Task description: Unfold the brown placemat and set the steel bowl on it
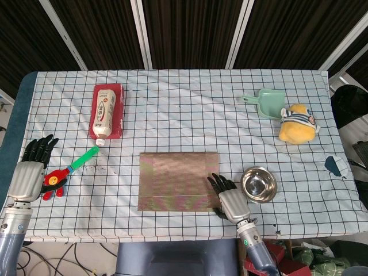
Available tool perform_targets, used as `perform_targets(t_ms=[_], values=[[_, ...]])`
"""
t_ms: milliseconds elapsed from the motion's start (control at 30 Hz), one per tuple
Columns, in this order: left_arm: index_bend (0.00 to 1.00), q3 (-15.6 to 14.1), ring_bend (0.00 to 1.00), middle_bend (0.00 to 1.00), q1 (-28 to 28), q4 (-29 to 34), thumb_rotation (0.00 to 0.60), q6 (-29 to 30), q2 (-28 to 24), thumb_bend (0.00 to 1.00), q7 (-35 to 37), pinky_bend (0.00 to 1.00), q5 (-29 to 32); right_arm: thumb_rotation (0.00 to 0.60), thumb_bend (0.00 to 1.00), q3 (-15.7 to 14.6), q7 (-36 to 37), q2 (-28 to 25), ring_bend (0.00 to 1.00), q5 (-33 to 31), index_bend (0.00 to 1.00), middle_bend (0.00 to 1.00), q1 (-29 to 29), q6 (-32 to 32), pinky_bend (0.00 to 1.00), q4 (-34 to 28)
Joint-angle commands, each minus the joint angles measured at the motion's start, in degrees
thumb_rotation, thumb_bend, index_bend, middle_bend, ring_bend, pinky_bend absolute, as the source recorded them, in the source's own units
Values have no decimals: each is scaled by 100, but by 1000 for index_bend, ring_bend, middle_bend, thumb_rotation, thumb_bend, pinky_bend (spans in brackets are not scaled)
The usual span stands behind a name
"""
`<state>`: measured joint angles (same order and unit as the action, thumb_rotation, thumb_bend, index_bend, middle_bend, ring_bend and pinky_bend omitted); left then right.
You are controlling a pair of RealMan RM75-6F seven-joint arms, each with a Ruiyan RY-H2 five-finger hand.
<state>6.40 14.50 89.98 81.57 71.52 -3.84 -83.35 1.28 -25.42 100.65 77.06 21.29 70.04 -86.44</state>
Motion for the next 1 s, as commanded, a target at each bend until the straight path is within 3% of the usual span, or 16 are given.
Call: perform_targets(t_ms=[33,800,900,1000], values=[[0,1,0,0,0,0,600,1,0,40,3,0,0,600,105,2,-7,-4,53,-6,0,0,-9,0,161,-4],[0,8,0,0,-4,-6,600,12,-2,40,19,0,-6,600,112,43,52,32,53,19,0,0,-48,-13,161,-12],[0,8,0,0,-6,-6,600,14,-1,40,22,0,-5,600,144,45,88,31,52,52,92,0,-55,2,161,-13],[0,11,0,0,-6,-1,600,11,-2,40,30,0,2,600,195,42,123,31,53,72,260,0,-61,8,161,-6]])
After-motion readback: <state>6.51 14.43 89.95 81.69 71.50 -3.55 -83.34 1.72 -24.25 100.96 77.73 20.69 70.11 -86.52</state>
